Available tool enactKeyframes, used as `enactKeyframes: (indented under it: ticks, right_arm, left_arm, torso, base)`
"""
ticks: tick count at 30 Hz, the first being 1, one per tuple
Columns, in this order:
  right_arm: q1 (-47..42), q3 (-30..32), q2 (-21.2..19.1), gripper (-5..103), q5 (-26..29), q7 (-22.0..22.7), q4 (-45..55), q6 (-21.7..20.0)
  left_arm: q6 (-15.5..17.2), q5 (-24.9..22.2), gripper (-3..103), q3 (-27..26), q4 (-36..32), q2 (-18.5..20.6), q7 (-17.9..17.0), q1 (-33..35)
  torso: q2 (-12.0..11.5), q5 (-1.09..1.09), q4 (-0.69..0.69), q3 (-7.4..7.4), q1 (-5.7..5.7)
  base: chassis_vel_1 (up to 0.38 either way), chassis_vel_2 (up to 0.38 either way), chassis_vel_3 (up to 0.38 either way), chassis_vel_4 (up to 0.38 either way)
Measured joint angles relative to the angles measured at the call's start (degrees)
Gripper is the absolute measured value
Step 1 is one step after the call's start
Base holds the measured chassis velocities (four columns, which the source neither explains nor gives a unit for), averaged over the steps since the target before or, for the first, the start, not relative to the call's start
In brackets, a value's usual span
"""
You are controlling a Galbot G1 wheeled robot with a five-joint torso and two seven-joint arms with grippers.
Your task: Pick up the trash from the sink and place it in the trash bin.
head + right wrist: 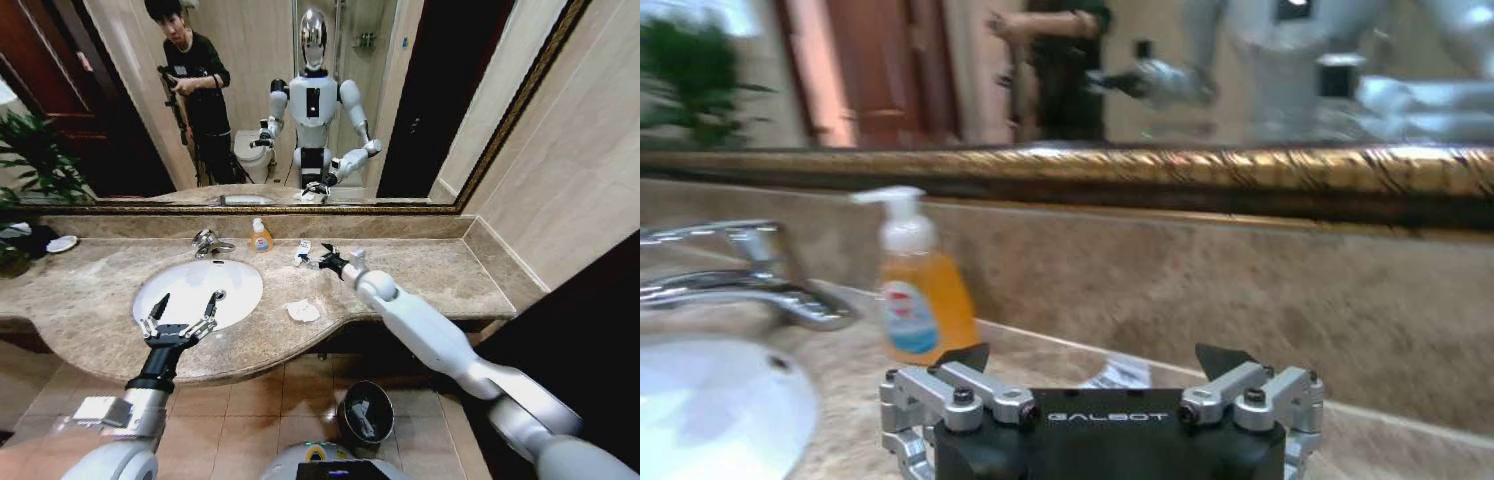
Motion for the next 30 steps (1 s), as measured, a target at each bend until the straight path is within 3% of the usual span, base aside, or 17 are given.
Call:
enactKeyframes:
  ticks: [8, 12, 19, 30]
  right_arm:
    - [1.39, -0.66, 3.96, 100, 1.74, 4.91, -1.45, -2.61]
    - [1.48, -1.61, 5.32, 100, -0.13, 4.87, -2.48, -2.88]
    - [1.39, -3.54, 7.38, 100, -0.84, 9.54, -3.93, -5.48]
    - [2.51, -6.82, 9.44, 100, -1.85, 10.91, -6.37, -6.74]
  left_arm:
    - [0.00, 0.00, 100, 0.00, 0.00, 0.00, 0.00, 0.00]
    - [0.00, 0.00, 100, 0.00, 0.00, 0.00, 0.00, 0.00]
    - [0.00, 0.00, 100, 0.00, 0.00, 0.00, 0.00, 0.00]
    - [0.00, 0.00, 100, 0.00, 0.00, 0.00, 0.00, 0.00]
  torso:
    - [0.00, 0.00, 0.00, -0.01, 0.00]
    - [0.00, 0.00, 0.00, 0.00, 0.00]
    - [0.00, 0.00, 0.00, -0.01, 0.00]
    - [0.00, 0.01, 0.00, 0.00, 0.00]
  base:
    - [0.000, 0.000, 0.000, 0.000]
    - [0.000, 0.000, 0.000, 0.000]
    - [0.000, 0.000, 0.000, 0.000]
    - [0.000, 0.000, 0.000, 0.000]
